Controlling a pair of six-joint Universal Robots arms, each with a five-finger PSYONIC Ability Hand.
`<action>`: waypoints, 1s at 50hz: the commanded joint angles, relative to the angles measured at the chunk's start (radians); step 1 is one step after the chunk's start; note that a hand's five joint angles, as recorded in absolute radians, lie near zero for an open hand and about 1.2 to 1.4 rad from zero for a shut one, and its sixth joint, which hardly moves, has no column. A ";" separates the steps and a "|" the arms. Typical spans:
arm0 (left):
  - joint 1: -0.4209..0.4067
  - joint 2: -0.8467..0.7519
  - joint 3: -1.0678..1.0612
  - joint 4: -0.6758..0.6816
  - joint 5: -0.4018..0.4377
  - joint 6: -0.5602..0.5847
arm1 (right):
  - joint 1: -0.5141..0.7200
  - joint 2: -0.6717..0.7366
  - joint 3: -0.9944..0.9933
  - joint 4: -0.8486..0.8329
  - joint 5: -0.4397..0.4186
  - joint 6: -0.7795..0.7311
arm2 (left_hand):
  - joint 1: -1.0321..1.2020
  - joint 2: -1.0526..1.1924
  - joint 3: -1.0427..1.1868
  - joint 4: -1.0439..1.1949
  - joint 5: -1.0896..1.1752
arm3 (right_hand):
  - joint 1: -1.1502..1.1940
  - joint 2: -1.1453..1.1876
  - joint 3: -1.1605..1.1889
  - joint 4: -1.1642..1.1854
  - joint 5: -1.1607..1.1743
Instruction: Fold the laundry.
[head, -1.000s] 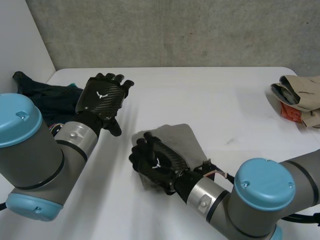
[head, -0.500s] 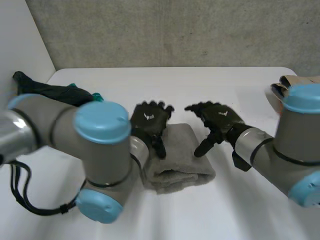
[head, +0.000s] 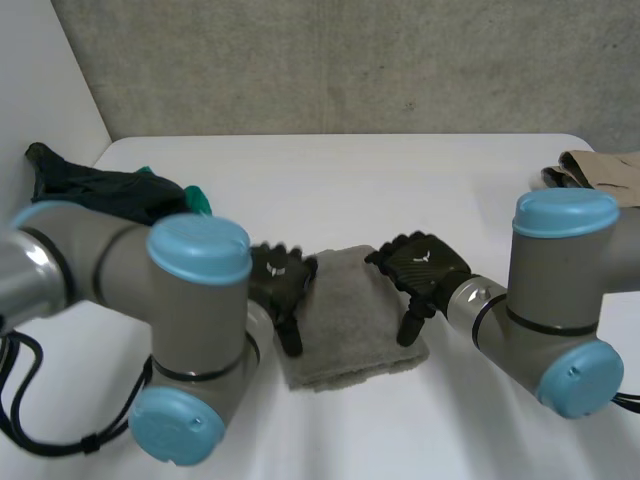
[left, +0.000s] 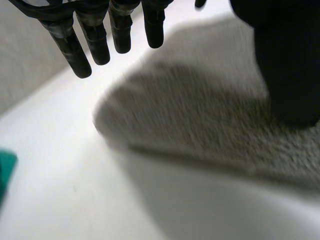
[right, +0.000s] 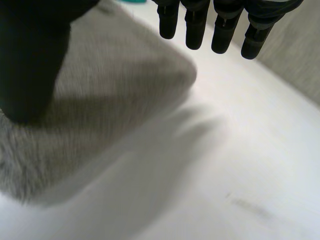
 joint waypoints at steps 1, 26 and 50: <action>0.067 0.133 0.077 0.012 0.240 0.018 | 0.080 -0.189 0.228 -0.225 0.009 -0.007 | 0.009 0.005 0.000 0.009 -0.012 | -0.014 -0.015 -0.010 -0.011 -0.014; 0.116 0.157 0.141 0.001 0.616 0.001 | 0.120 -0.093 0.469 -0.635 -0.068 -0.130 | 0.015 0.011 0.005 0.015 -0.006 | 0.180 0.179 0.184 0.183 0.180; 0.121 0.155 0.129 0.006 0.617 -0.023 | 0.120 -0.019 0.407 -0.632 -0.059 -0.128 | 0.015 0.011 0.005 0.015 -0.006 | 0.186 0.185 0.190 0.189 0.186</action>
